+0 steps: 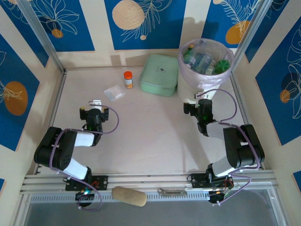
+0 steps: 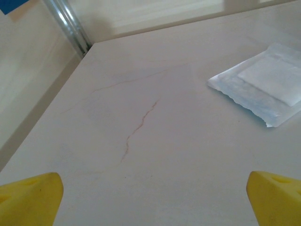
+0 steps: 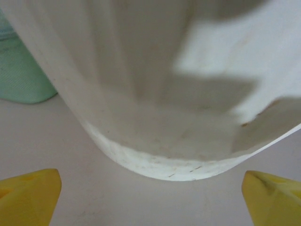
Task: Put the plastic bottles in the bin
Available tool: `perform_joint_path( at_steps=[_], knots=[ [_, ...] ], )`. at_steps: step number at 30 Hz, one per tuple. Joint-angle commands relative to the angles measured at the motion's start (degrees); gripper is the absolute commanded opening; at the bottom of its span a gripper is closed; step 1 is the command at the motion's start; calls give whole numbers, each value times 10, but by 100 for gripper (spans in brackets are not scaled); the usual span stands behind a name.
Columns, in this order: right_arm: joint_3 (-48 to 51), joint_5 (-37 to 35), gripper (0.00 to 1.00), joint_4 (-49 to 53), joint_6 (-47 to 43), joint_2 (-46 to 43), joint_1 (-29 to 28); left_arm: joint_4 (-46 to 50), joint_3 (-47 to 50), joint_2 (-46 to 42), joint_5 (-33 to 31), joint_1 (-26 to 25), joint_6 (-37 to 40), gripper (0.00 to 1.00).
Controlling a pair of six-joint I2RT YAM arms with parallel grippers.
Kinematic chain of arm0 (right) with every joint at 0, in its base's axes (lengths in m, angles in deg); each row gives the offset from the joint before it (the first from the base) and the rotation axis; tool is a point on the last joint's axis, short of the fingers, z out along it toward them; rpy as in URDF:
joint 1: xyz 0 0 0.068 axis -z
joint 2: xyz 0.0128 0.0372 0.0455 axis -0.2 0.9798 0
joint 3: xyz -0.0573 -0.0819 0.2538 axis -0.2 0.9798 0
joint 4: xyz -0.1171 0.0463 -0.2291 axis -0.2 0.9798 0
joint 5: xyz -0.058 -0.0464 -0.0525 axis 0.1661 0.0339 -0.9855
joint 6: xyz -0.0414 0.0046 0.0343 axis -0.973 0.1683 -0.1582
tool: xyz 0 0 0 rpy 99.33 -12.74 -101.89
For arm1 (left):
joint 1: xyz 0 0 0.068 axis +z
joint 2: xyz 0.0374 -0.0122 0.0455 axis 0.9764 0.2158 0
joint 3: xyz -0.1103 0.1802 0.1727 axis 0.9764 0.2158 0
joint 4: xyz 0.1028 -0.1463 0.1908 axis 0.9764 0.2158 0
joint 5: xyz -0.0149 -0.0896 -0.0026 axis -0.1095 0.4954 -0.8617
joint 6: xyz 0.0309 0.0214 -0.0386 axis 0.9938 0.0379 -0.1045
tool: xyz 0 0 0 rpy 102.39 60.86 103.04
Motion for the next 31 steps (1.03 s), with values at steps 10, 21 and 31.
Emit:
perform_joint_path(
  at_steps=[10,21,31],
  knots=[
    [68,95,99,-150,41,16,67,-119,26,37,125,40,6,100],
    [68,92,99,-146,40,13,65,-90,17,31,118,41,-3,100],
    [68,92,99,-147,39,13,64,-91,17,30,119,41,-3,100]
  ],
)
